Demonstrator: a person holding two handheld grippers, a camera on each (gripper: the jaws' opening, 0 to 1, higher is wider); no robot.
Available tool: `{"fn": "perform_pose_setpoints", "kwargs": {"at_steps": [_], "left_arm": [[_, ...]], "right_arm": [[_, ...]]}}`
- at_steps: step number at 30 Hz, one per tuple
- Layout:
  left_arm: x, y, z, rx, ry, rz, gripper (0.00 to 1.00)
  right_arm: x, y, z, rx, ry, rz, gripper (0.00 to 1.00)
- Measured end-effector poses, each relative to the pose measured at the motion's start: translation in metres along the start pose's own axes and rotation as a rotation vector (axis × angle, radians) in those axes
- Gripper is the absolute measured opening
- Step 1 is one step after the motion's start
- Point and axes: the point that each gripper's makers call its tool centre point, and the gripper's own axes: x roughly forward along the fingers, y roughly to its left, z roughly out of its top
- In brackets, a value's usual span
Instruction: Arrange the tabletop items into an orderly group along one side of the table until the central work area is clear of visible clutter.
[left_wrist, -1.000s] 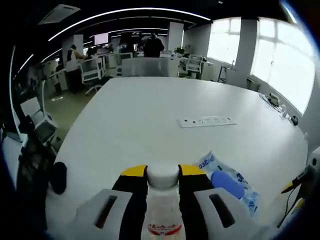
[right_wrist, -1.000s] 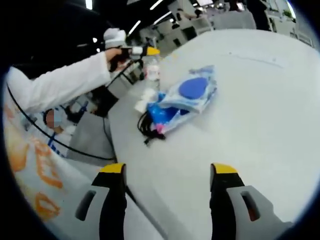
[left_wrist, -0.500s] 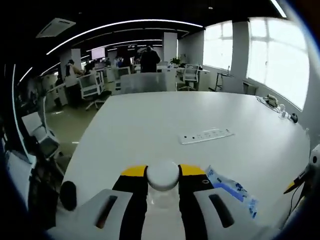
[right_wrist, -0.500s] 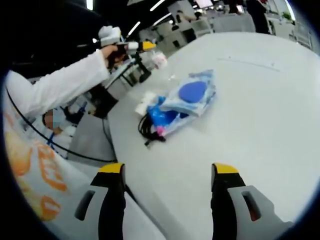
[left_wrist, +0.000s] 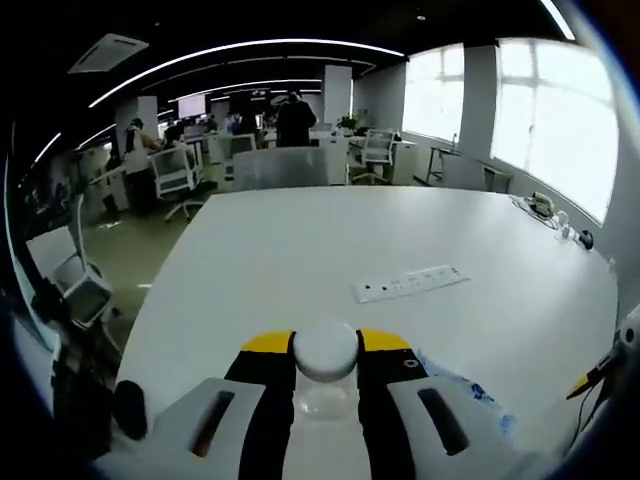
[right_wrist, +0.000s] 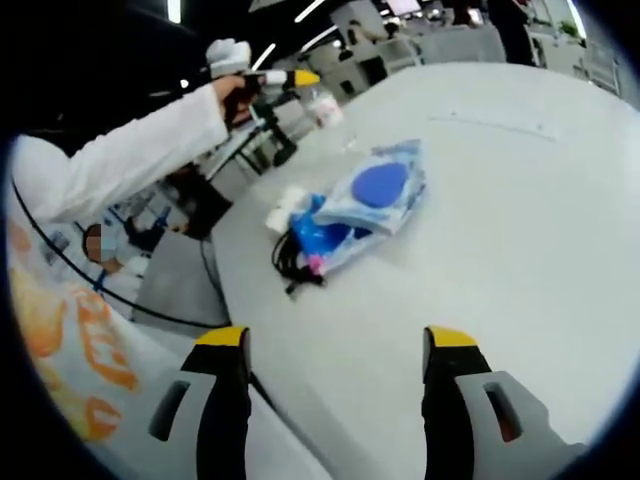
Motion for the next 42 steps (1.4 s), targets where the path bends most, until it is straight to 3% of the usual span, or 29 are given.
{"fn": "perform_pose_setpoints", "kwargs": {"at_steps": [17,19,28,34,42], "left_arm": [[0.004,-0.004,-0.030,-0.004,0.099,-0.018,0.21],[0.002,-0.004,-0.025,-0.008,0.069,-0.014,0.21],[-0.004,-0.007,-0.030,-0.027,0.065,0.000,0.21],[-0.005,-0.017,-0.030,0.004,0.062,0.004,0.22],[-0.006,-0.016,-0.038,-0.012,0.014,0.054,0.22]], "right_arm": [[-0.001,-0.002,-0.003,0.012,0.008,-0.003,0.69],[-0.001,-0.002,-0.004,0.015,0.007,-0.004,0.69],[0.000,-0.001,-0.005,0.015,0.012,0.002,0.69],[0.001,0.000,-0.007,0.011,0.019,0.005,0.69],[-0.001,-0.001,-0.005,0.011,0.012,-0.004,0.69]]}}
